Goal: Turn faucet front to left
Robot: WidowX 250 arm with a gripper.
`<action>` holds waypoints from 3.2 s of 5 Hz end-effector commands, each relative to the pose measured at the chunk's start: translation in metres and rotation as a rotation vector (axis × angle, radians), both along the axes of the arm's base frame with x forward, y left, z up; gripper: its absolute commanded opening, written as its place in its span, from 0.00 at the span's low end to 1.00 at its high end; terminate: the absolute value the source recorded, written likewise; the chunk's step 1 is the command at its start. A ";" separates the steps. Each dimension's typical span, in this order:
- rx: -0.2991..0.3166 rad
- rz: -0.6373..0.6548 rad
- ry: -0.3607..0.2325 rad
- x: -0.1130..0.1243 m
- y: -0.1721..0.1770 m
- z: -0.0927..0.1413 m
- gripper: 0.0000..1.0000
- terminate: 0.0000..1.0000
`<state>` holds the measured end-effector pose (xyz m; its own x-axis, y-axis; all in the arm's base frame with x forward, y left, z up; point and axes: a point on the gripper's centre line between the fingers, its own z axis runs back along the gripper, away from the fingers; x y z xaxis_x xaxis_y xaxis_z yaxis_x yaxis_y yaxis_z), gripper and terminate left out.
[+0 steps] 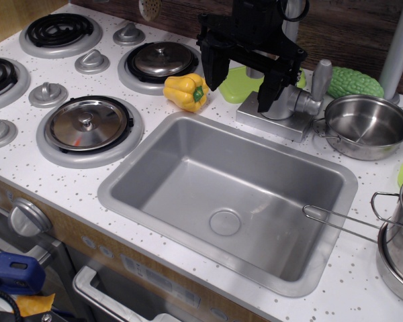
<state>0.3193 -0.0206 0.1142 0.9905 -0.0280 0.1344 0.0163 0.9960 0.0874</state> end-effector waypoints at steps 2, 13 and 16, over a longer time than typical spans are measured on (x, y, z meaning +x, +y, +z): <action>0.020 0.045 -0.027 -0.007 -0.015 0.000 1.00 0.00; 0.043 -0.172 -0.207 0.051 0.013 0.018 1.00 0.00; 0.033 -0.272 -0.231 0.071 0.052 0.010 1.00 0.00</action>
